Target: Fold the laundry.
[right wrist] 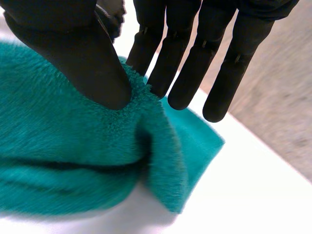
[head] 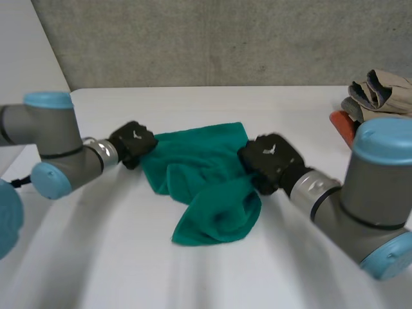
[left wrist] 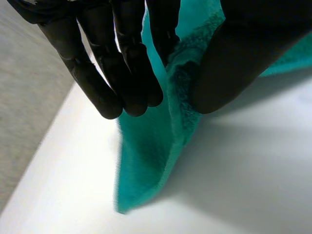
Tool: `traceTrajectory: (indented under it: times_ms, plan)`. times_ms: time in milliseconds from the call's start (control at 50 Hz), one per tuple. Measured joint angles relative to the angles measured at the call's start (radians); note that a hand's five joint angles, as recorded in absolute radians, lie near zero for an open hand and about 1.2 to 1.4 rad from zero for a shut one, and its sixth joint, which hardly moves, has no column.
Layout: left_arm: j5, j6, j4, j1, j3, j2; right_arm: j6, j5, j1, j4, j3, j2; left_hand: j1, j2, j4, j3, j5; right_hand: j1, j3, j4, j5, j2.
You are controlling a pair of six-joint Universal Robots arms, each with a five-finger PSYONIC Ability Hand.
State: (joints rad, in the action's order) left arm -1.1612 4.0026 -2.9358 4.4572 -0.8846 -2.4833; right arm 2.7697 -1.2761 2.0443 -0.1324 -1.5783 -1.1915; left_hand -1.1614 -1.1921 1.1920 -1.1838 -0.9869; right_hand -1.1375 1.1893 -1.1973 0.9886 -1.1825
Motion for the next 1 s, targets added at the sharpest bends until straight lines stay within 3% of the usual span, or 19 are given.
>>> traceTrajectory:
  times_ms: [100,200,300,380,400,460,520,620,740,840,920,1000]
  plan:
    - [0.011,-0.115,-0.016,0.007,-0.124,0.226,0.024,0.021,-0.071,0.034,0.070,-0.098,0.000,0.000,0.000,0.000,0.000,0.000,0.002,-0.001,0.000,0.000]
    - [0.021,-0.230,-0.073,0.018,-0.272,0.473,0.093,0.054,-0.142,0.045,0.205,-0.102,0.000,0.000,0.001,0.000,0.000,0.000,0.002,-0.001,0.000,0.000]
    - [0.026,-0.361,-0.179,0.021,-0.430,0.730,0.199,0.078,-0.185,0.035,0.434,0.042,0.000,-0.002,0.001,-0.002,0.000,0.000,0.002,-0.001,0.000,0.000]
    - [0.026,-0.427,-0.243,0.012,-0.508,0.849,0.248,0.086,-0.191,0.003,0.614,0.223,0.000,-0.002,0.001,-0.003,0.000,0.000,0.002,-0.001,0.000,0.000]
    - [0.025,-0.435,-0.252,0.009,-0.519,0.864,0.252,0.088,-0.190,-0.005,0.644,0.259,0.000,-0.002,0.001,-0.003,0.000,0.063,-0.057,0.056,-0.057,0.057]
    - [0.021,-0.460,-0.270,-0.014,-0.552,0.903,0.251,0.092,-0.186,-0.038,0.759,0.412,0.000,-0.002,0.001,-0.003,0.000,0.607,-0.598,0.593,-0.607,0.637]
    - [0.012,-0.467,-0.266,-0.039,-0.563,0.913,0.226,0.081,-0.185,-0.046,0.830,0.505,0.000,-0.002,0.001,-0.003,0.000,0.896,-0.929,0.931,-0.914,0.938]
    - [-0.015,-0.462,-0.232,-0.072,-0.557,0.913,0.176,0.000,-0.196,0.030,0.874,0.504,0.000,-0.002,0.001,-0.003,0.000,0.913,-0.978,0.975,-0.940,0.968]
    - [-0.050,-0.451,-0.188,-0.110,-0.520,0.917,0.144,-0.111,-0.202,0.256,0.776,0.314,0.000,-0.003,0.001,-0.003,0.000,0.913,-0.978,0.975,-0.940,0.968]
    - [-0.078,-0.448,-0.161,-0.151,-0.466,0.926,0.152,-0.118,-0.153,0.426,0.528,0.113,0.000,-0.003,0.001,-0.003,0.000,0.913,-0.978,0.975,-0.940,0.968]
    - [-0.108,-0.448,-0.135,-0.189,-0.415,0.928,0.216,-0.097,-0.080,0.438,0.289,-0.011,0.000,-0.003,0.001,-0.003,0.000,0.913,-0.978,0.975,-0.940,0.968]
    - [-0.149,-0.448,-0.103,-0.237,-0.351,0.926,0.359,-0.080,0.029,0.302,0.037,-0.097,0.000,-0.003,0.001,-0.003,0.000,0.913,-0.978,0.975,-0.940,0.968]
